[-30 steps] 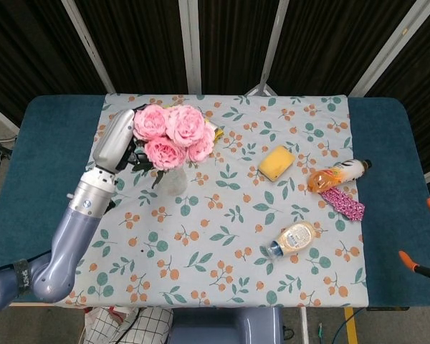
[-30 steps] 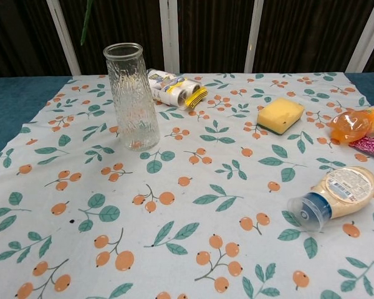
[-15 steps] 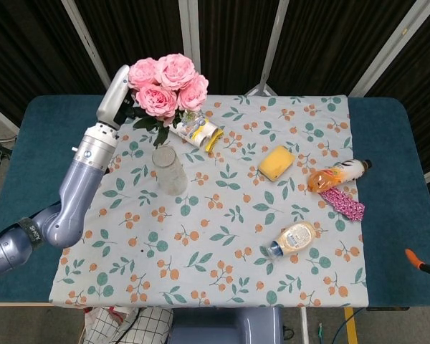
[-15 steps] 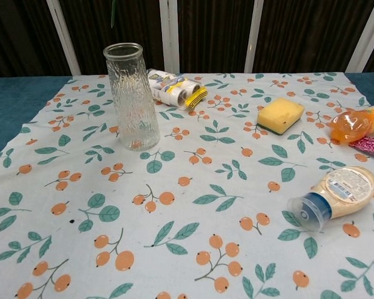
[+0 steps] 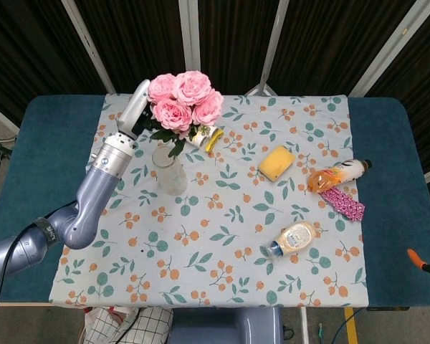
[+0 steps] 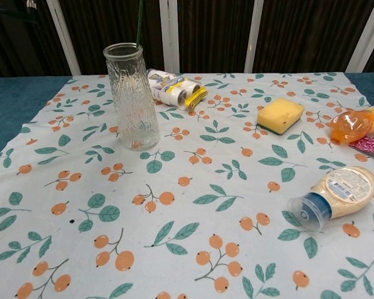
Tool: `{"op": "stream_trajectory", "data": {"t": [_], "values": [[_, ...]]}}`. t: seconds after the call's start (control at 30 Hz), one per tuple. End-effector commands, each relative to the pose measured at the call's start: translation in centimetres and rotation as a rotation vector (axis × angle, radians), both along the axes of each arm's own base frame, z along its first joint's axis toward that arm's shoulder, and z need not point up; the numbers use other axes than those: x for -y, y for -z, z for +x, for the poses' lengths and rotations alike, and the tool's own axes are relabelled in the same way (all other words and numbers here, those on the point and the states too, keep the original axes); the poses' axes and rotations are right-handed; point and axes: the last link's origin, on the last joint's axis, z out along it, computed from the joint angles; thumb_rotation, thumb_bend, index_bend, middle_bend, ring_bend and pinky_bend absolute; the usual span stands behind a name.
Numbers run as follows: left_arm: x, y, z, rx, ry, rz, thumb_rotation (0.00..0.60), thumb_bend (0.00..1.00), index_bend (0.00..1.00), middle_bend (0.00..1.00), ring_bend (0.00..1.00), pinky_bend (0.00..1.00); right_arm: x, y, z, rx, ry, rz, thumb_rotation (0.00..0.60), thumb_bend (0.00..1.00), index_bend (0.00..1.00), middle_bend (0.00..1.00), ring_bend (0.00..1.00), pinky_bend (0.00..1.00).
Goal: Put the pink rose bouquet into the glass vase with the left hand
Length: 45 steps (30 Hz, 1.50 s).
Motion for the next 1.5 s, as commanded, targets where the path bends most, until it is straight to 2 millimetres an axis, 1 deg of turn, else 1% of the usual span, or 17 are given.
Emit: {"op": "stream_trajectory", "data": {"t": [0.03,0.23,0.37,0.43,0.53,0.63,0.77,0.97,1.03,1.1,1.2,1.3,1.4,1.43,1.5], "values": [[0.4,0.4,-0.7,-0.007,-0.003,0.002,0.6,0.46,0.55,0.5,0.33,0.37,-0.1,0.0,0.0,0.002,-0.003,0.001,0.6,0.24,0.08,0.03,0.09,0.0],[0.6,0.4,-2.4,-0.014,-0.031,0.017,0.6,0.46,0.55,0.5,0.33,0.37,-0.2,-0.2,0.2,0.012,-0.016,-0.006,0.6,0.24,0.08,0.03,0.09,0.0],[0.6,0.5,-3.1,-0.033,-0.04,0.023,0.6,0.45,0.55,0.49,0.32,0.36,-0.2,-0.1,0.3,0.016,-0.022,-0.003,0.6,0.24,0.08,0.03,0.09,0.0],[0.7,0.7,-3.4,-0.045,-0.04,0.019,0.6,0.44,0.54,0.47,0.3,0.35,-0.1,0.0,0.4,0.02,-0.024,0.002,0.6,0.24,0.08,0.03,0.09,0.0],[0.8,1.1,-3.9,-0.073,-0.041,0.013,0.6,0.41,0.51,0.41,0.24,0.33,-0.1,0.1,0.4,0.018,-0.024,0.008,0.6,0.24,0.08,0.03,0.09,0.0],[0.8,1.5,-4.7,-0.094,-0.049,-0.003,0.6,0.41,0.49,0.35,0.2,0.31,0.0,0.2,0.4,0.018,-0.022,0.012,0.6,0.24,0.08,0.03,0.09,0.0],[0.9,2.0,-5.8,-0.117,-0.059,-0.02,0.6,0.41,0.48,0.36,0.2,0.31,-0.1,0.2,0.5,0.021,-0.023,0.01,0.6,0.24,0.08,0.03,0.09,0.0],[1.8,2.8,-7.4,-0.129,-0.06,-0.041,0.6,0.41,0.46,0.33,0.18,0.3,-0.1,0.2,0.6,0.023,-0.027,0.009,0.6,0.24,0.08,0.03,0.09,0.0],[1.9,2.9,-7.8,-0.13,-0.062,-0.048,0.6,0.4,0.42,0.29,0.15,0.28,-0.2,0.2,0.7,0.024,-0.029,0.011,0.6,0.24,0.08,0.03,0.09,0.0],[2.1,2.9,-8.1,-0.145,-0.06,-0.066,0.6,0.36,0.33,0.23,0.08,0.22,-0.2,0.1,0.7,0.024,-0.03,0.009,0.6,0.24,0.08,0.03,0.09,0.0],[2.5,2.9,-8.9,-0.203,-0.059,-0.099,0.6,0.32,0.24,0.17,0.01,0.17,-0.2,0.0,0.8,0.021,-0.031,0.004,0.6,0.24,0.08,0.03,0.09,0.0],[2.8,2.5,-10.2,-0.282,-0.066,-0.11,0.6,0.27,0.18,0.11,0.0,0.15,-0.2,0.0,0.9,0.026,-0.034,-0.001,0.6,0.24,0.08,0.03,0.09,0.0],[3.1,1.7,-11.3,-0.319,-0.087,-0.12,0.6,0.22,0.12,0.04,0.0,0.12,-0.4,0.1,1.0,0.031,-0.039,0.003,0.6,0.24,0.08,0.03,0.09,0.0],[3.2,1.4,-12.0,-0.357,-0.1,-0.123,0.6,0.2,0.11,0.02,0.0,0.11,-0.4,0.1,1.1,0.033,-0.042,0.005,0.6,0.24,0.08,0.03,0.09,0.0],[3.3,0.9,-12.8,-0.418,-0.113,-0.127,0.6,0.19,0.08,0.0,0.0,0.1,-0.4,0.1,1.2,0.036,-0.047,0.008,0.6,0.24,0.08,0.03,0.09,0.0]]}}
